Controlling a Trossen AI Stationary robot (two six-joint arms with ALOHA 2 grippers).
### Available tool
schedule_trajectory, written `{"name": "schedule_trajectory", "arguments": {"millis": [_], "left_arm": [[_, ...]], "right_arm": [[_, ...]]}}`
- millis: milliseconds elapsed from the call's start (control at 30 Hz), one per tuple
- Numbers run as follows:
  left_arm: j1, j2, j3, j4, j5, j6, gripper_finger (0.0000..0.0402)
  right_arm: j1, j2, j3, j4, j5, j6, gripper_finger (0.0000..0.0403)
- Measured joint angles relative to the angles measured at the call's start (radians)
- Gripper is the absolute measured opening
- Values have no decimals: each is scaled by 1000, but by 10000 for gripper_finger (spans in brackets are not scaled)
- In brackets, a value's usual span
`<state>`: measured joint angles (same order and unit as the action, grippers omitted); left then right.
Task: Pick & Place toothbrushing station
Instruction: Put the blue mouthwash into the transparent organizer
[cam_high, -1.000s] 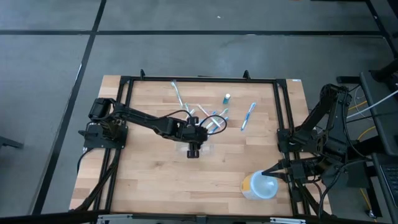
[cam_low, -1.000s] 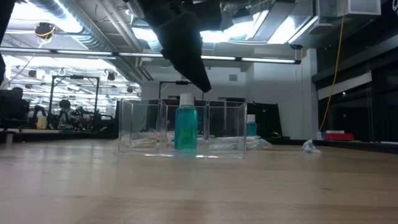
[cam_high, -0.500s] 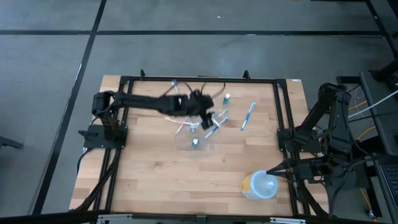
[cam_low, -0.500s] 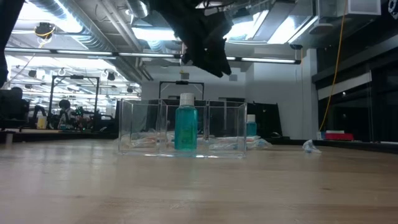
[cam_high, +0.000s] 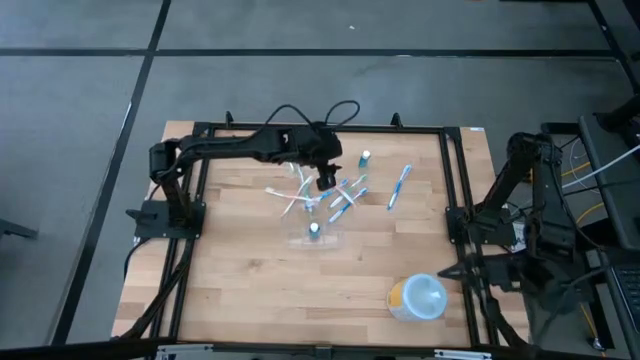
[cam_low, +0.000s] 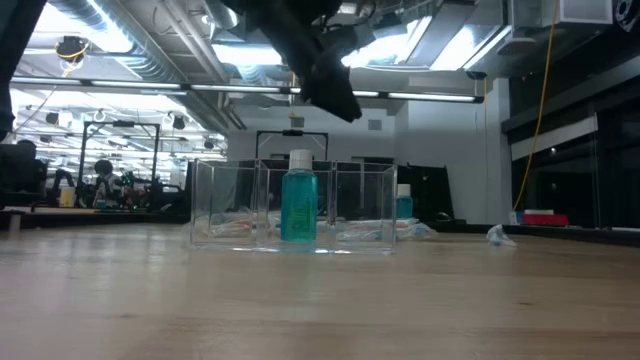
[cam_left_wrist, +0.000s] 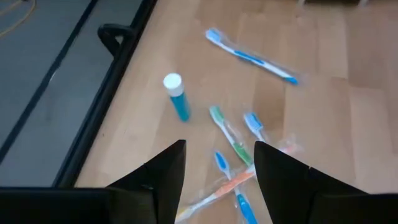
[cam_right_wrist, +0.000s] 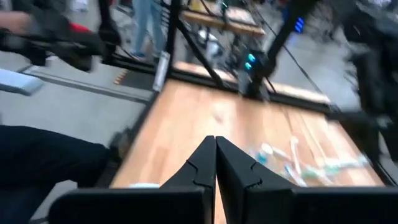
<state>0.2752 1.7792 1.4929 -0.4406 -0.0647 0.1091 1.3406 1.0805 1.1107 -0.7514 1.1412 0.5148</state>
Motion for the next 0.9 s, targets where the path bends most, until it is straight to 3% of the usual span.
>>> {"name": "schedule_trajectory", "arguments": {"millis": [200, 333, 567, 733, 800, 900], "left_arm": [[-27, -14, 0, 0, 50, 53, 185], [-78, -33, 2, 3, 106, 63, 185], [-200, -97, 0, -140, 34, 113, 185], [-301, -194, -13, -218, 16, 60, 185], [-354, -247, -45, -198, -43, 53, 185], [-441, -338, -135, -159, -211, 36, 185]], "right_arm": [[-153, 1, 0, -242, -55, 285, 14], [-306, 17, 0, -337, -123, 332, 14], [-646, 3, 0, -510, -141, 306, 14], [-937, -6, 0, -533, -254, 206, 14], [-1031, -6, 0, -480, -309, 119, 14], [-1152, -7, 0, -324, -444, -53, 14]]}}
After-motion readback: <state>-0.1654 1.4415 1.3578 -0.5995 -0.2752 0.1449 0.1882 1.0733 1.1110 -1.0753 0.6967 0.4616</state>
